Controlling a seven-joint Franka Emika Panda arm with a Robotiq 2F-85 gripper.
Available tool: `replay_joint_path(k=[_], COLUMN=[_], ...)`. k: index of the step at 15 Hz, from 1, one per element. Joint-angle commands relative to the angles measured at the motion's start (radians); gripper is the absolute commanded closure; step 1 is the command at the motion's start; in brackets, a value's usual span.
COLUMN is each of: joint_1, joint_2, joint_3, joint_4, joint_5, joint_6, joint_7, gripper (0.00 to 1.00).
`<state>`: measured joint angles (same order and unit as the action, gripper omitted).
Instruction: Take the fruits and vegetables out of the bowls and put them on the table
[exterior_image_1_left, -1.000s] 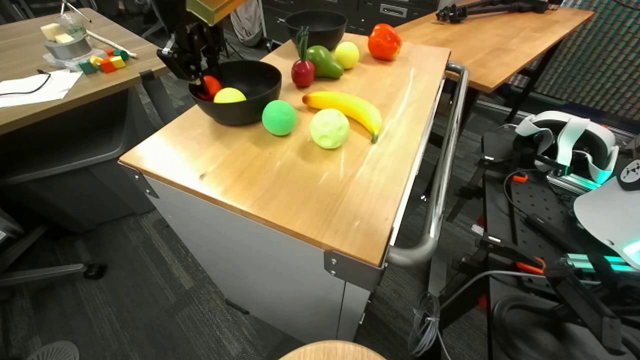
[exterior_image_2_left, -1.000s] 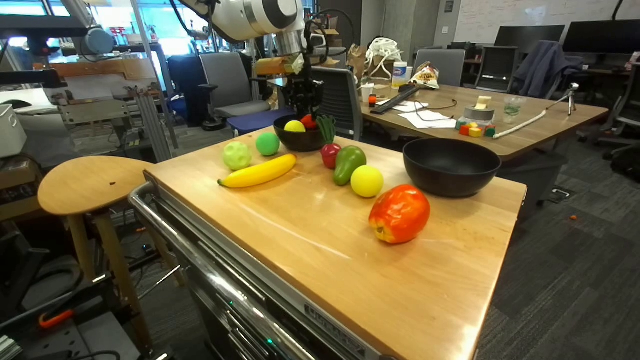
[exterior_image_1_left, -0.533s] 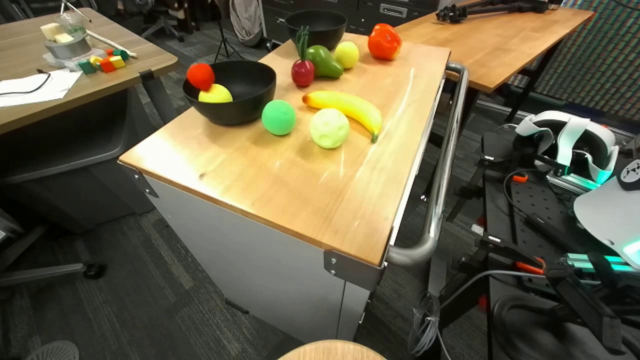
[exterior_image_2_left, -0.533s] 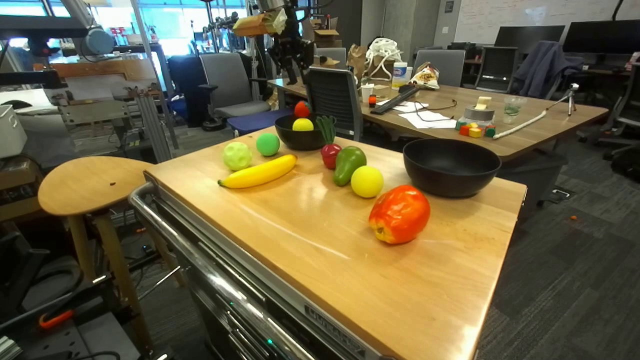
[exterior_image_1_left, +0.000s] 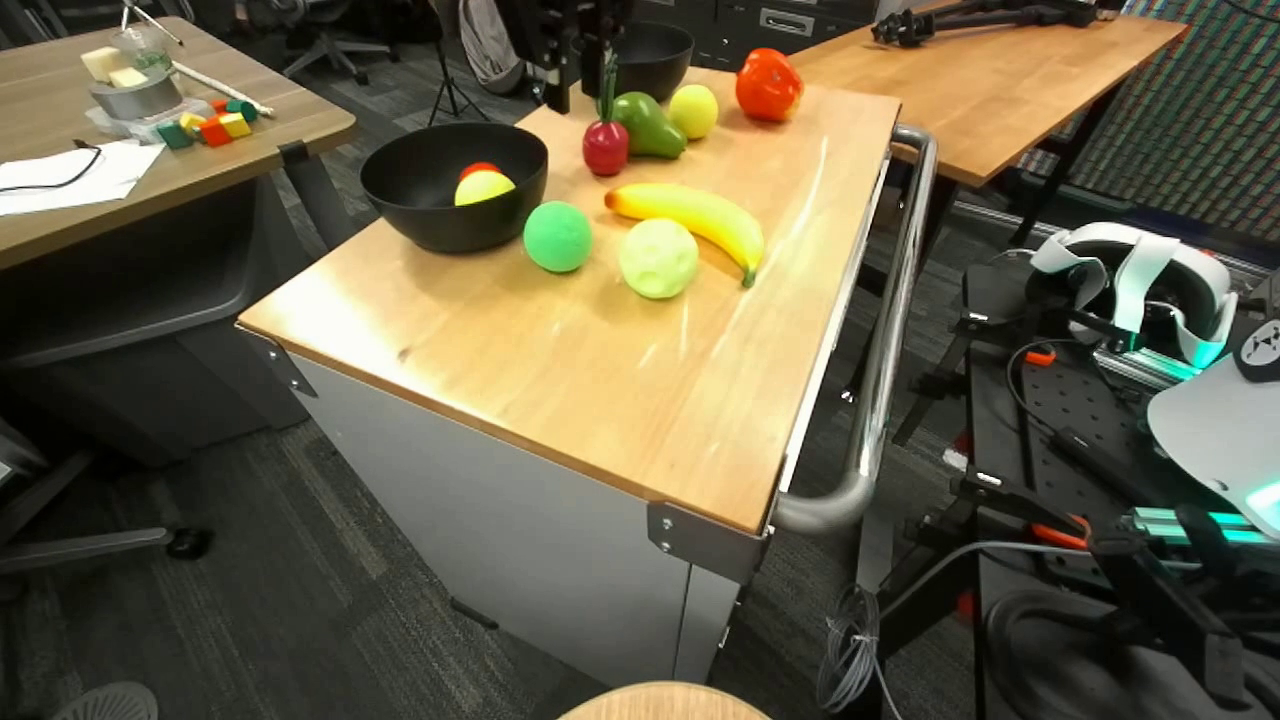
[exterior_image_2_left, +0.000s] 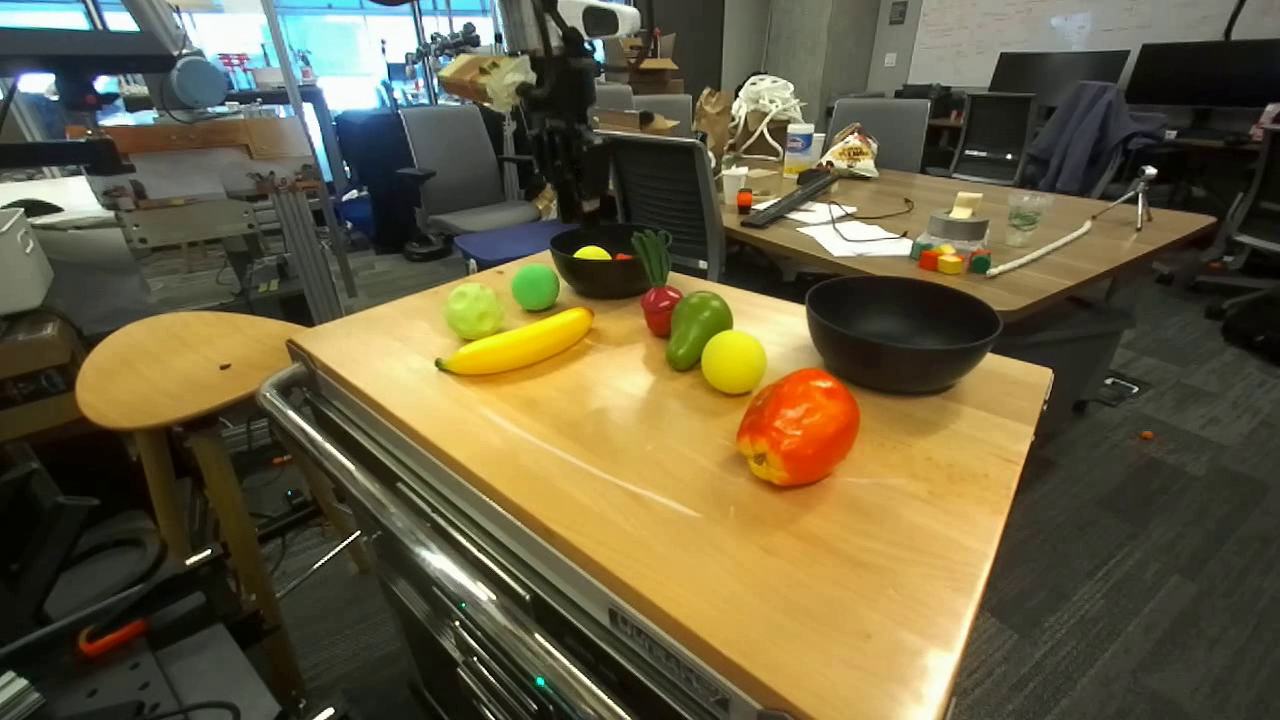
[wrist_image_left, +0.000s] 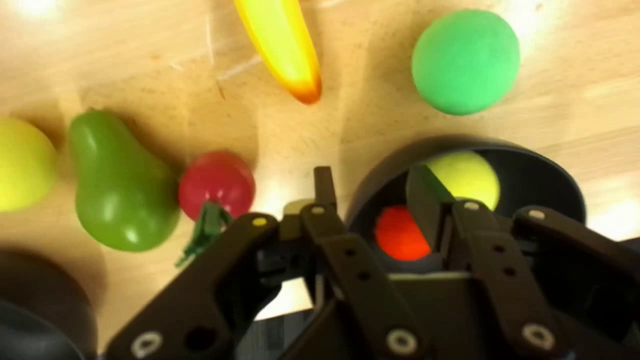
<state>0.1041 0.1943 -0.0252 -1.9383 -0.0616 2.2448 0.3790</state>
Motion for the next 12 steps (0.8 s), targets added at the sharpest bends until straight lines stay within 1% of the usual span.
replay_joint_path(k=[1,2,5,6,7,8,9,10,12], joint_1=[-0.029,-0.035,-0.042,-0.041,-0.040,-0.040,-0.040,-0.040,-0.036], joint_2=[-0.079,-0.082,-0.102,-0.110,-0.049,-0.052,-0.050,-0.046,-0.032], joint_3=[0.003,0.005,0.011,0.011,0.006,0.006,0.006,0.006,0.003], joint_4=[-0.159,-0.180,-0.228,-0.236,-0.181,-0.185,-0.186,-0.186,-0.170], joint_5=[0.032,0.038,0.062,0.061,0.035,0.036,0.036,0.036,0.018], joint_6=[0.094,0.116,0.218,0.248,0.186,0.193,0.191,0.191,0.191], joint_7=[0.031,0.028,0.023,0.016,0.018,0.018,0.018,0.018,0.027], gripper=[0.32,0.30,0.06,0.01,0.00,0.09,0.02,0.00,0.00])
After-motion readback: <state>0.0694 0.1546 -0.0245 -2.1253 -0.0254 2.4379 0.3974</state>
